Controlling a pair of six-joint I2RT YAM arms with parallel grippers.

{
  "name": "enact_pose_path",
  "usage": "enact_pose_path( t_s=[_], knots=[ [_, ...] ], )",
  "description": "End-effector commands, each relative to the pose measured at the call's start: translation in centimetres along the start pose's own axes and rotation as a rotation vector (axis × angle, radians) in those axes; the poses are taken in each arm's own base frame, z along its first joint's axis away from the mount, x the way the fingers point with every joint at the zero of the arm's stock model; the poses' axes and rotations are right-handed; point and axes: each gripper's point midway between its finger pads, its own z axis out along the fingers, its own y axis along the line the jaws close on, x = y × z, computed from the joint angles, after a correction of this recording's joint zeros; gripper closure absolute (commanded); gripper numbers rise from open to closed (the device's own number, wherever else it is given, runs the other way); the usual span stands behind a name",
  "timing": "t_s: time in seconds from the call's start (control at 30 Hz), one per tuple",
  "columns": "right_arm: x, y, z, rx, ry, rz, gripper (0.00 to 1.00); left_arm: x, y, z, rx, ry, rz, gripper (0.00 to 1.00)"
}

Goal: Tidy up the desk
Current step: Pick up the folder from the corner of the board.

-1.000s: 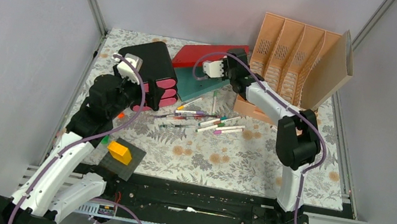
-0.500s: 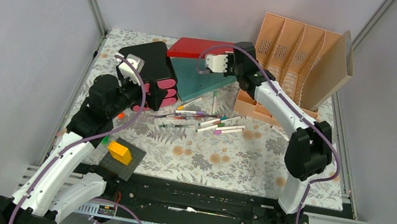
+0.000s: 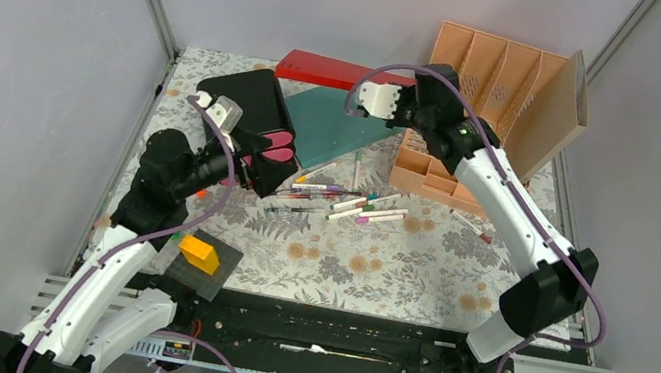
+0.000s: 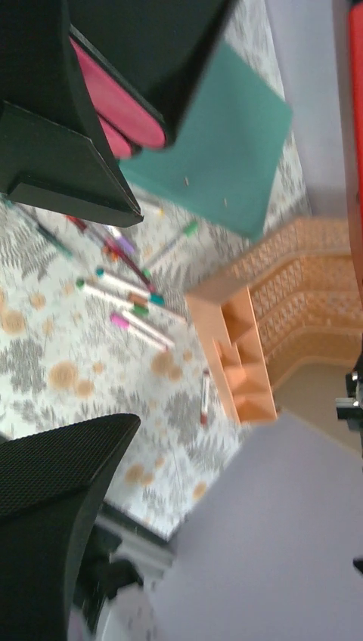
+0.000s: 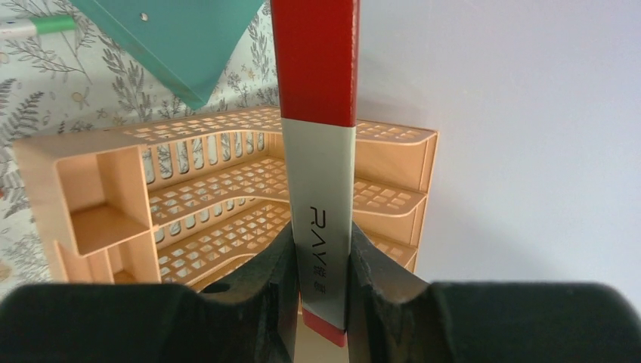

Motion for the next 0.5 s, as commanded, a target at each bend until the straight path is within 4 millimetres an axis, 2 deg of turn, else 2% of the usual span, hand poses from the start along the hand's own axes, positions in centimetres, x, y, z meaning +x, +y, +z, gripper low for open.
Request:
enact_pose_path(
  t_s=[0.0, 0.1, 0.2, 0.27, 0.33, 0.47],
  knots=[
    [-2.0, -4.6, -6.4, 0.131, -0.111, 0.112, 1.00, -2.8, -4.8, -1.0, 0.235, -0.131, -0.071, 0.01],
    [-1.6, -3.6, -8.1, 0.103, -0.111, 0.140, 1.00, -3.6, -6.1, -1.5, 0.298, -0.180, -0.223, 0.01],
    [-1.3, -1.8, -10.1, 0.052, -0.122, 0.199, 1.00, -6.1, -9.0, -3.1, 0.463, -0.273, -0.389, 0.01],
    [-0.8, -0.5, -11.2, 0.026, -0.121, 0.227, 1.00, -7.1, -9.9, -3.9, 0.539, -0.298, -0.503, 0.01],
    [-0.3, 0.5, -12.2, 0.018, -0.116, 0.247, 1.00, -7.6, -9.9, -3.9, 0.559, -0.308, -0.607, 0.01],
    [0.9, 2.1, -13.7, 0.012, -0.086, 0.265, 1.00, -7.4, -7.8, -2.5, 0.529, -0.305, -0.915, 0.01]
  ],
)
